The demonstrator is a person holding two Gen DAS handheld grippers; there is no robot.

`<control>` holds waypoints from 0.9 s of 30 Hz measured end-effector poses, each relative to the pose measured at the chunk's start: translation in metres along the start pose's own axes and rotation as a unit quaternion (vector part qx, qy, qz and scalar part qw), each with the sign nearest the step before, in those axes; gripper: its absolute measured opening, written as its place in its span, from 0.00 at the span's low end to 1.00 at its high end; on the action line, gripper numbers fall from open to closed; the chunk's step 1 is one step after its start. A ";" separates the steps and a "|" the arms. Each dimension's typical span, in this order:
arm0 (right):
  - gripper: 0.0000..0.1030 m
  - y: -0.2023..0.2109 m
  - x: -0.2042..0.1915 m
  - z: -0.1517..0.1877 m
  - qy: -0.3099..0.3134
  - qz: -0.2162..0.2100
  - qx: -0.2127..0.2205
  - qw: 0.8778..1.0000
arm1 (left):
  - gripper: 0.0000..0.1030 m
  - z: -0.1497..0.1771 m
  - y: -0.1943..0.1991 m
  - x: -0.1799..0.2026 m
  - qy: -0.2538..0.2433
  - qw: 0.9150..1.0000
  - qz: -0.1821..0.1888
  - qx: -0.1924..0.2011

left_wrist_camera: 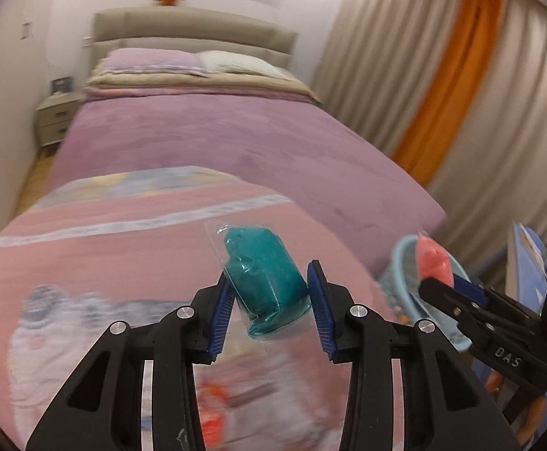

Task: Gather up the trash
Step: 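Carry both packets over the blue basket and release them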

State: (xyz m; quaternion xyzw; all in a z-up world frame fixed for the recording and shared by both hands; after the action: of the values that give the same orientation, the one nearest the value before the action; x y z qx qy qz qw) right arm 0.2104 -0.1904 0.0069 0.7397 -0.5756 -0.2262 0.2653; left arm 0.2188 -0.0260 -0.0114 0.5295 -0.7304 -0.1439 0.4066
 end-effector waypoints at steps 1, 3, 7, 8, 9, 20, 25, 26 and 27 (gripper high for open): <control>0.44 0.002 0.008 0.002 -0.006 0.006 0.000 1.000 | 0.36 0.005 -0.010 0.018 -0.012 1.000 0.006 -0.008; 0.44 0.007 0.034 0.009 -0.027 0.022 -0.002 0.999 | 0.36 0.013 -0.021 0.039 -0.030 0.999 0.014 -0.017; 0.44 0.013 0.080 0.026 -0.066 0.056 -0.012 0.996 | 0.36 0.032 -0.051 0.090 -0.065 0.996 0.041 -0.044; 0.44 0.012 0.091 0.032 -0.079 0.061 -0.017 0.995 | 0.36 0.035 -0.057 0.097 -0.070 0.995 0.047 -0.050; 0.44 0.011 0.105 0.040 -0.098 0.065 -0.025 0.993 | 0.36 0.040 -0.061 0.103 -0.074 0.994 0.051 -0.056; 0.45 0.009 0.203 0.106 -0.213 0.112 -0.069 0.968 | 0.36 0.082 -0.133 0.184 -0.116 0.978 0.103 -0.142; 0.52 0.007 0.223 0.128 -0.243 0.120 -0.078 0.959 | 0.66 0.092 -0.147 0.188 -0.104 0.976 0.111 -0.157; 0.55 0.007 0.224 0.129 -0.244 0.123 -0.079 0.959 | 0.66 0.093 -0.147 0.188 -0.106 0.975 0.114 -0.158; 0.58 0.010 0.227 0.130 -0.242 0.129 -0.075 0.959 | 0.66 0.096 -0.145 0.188 -0.108 0.974 0.117 -0.160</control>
State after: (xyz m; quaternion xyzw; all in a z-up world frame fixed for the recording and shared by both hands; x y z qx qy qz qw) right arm 0.1733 -0.4302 -0.0916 0.5603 -0.6943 -0.4051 0.1998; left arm 0.2220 -0.2726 -0.0816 0.3495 -0.7946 -0.2664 0.4191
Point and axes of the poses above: each gripper's, at about its wrist camera, not at the fingertips, and y roughly against the way its jaws point, x to its right, z to its underside, the point moved 7 cm from there along -y, roughly the way its jaws point, and after that the axes turned 15 degrees about y, right-handed, at the moved point
